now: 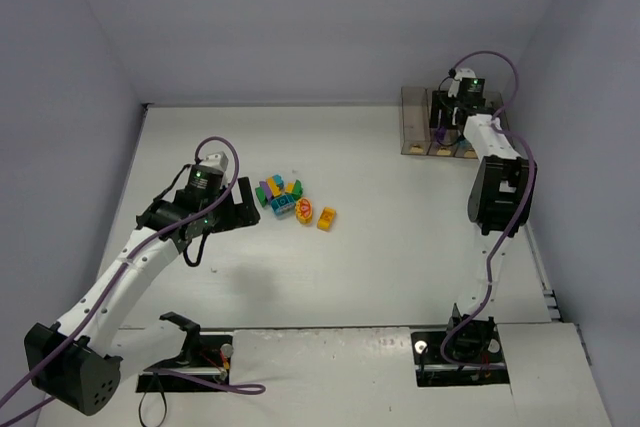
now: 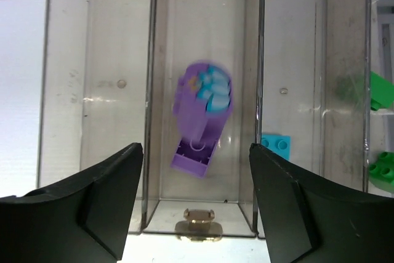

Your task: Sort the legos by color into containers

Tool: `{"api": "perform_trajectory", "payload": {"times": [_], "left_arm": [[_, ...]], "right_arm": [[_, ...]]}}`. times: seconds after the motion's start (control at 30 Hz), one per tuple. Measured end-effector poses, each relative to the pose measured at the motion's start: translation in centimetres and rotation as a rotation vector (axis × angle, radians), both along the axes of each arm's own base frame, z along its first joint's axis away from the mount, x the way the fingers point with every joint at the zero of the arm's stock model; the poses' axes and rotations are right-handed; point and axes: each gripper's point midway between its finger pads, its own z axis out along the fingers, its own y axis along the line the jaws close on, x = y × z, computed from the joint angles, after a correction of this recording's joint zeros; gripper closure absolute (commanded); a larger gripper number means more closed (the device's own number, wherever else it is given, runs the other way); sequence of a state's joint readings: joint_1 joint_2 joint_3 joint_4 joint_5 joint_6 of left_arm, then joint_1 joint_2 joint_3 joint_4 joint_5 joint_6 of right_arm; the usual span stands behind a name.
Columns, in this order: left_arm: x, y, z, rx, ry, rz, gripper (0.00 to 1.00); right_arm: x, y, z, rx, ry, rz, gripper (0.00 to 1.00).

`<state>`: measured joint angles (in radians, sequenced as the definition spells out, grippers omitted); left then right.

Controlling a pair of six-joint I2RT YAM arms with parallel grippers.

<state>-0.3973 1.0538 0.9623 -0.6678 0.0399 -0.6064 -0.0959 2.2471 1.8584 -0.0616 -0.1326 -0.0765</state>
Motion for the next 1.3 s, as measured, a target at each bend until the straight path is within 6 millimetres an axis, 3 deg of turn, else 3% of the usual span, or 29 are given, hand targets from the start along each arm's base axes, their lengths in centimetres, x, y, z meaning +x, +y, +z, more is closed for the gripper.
{"api": "perform_trajectory", "payload": {"times": [0.17, 0.27, 0.33, 0.47, 0.57, 0.67, 0.73, 0.83, 0.93, 1.3], "left_arm": [[0.1, 0.0, 0.1, -0.002, -0.005, 0.0, 0.1], [0.1, 0.0, 0.2, -0.002, -0.007, 0.0, 0.1], [0.1, 0.0, 0.4, -0.003, -0.014, 0.001, 0.1], [-0.1, 0.2, 1.1, -0.009, -0.044, 0.007, 0.1], [-0.3, 0.6, 2.0, -0.014, -0.08, 0.017, 0.1], [-0.7, 1.0, 2.8, -0.021, -0.118, 0.03, 0.1], [-1.2, 1.3, 3.0, -0.023, -0.128, 0.035, 0.1], [-1.9, 1.6, 2.9, -0.024, -0.126, 0.039, 0.1], [-2.4, 1.9, 2.7, -0.023, -0.12, 0.041, 0.1], [-3.5, 2.3, 2.8, -0.032, -0.116, 0.051, 0.1]], "right_arm": [[-1.2, 1.8, 2.6, 0.008, -0.026, 0.027, 0.33], [-3.0, 5.7, 5.3, 0.015, -0.052, 0.087, 0.34], [-4.7, 10.1, 7.2, 0.023, -0.078, 0.163, 0.35], [-10.0, 22.1, 9.3, 0.069, -0.109, 0.4, 0.36], [-15.2, 29.8, 8.2, 0.101, -0.068, 0.572, 0.36], [-20.1, 34.6, 5.3, 0.119, 0.015, 0.689, 0.35], [-22.8, 36.5, 3.5, 0.117, 0.07, 0.735, 0.34], [-25.3, 39.1, 2.3, 0.113, 0.099, 0.778, 0.33], [-26.1, 40.1, 1.9, 0.11, 0.098, 0.783, 0.32], [-27.1, 39.4, -2.1, 0.078, 0.174, 0.711, 0.33]]}}
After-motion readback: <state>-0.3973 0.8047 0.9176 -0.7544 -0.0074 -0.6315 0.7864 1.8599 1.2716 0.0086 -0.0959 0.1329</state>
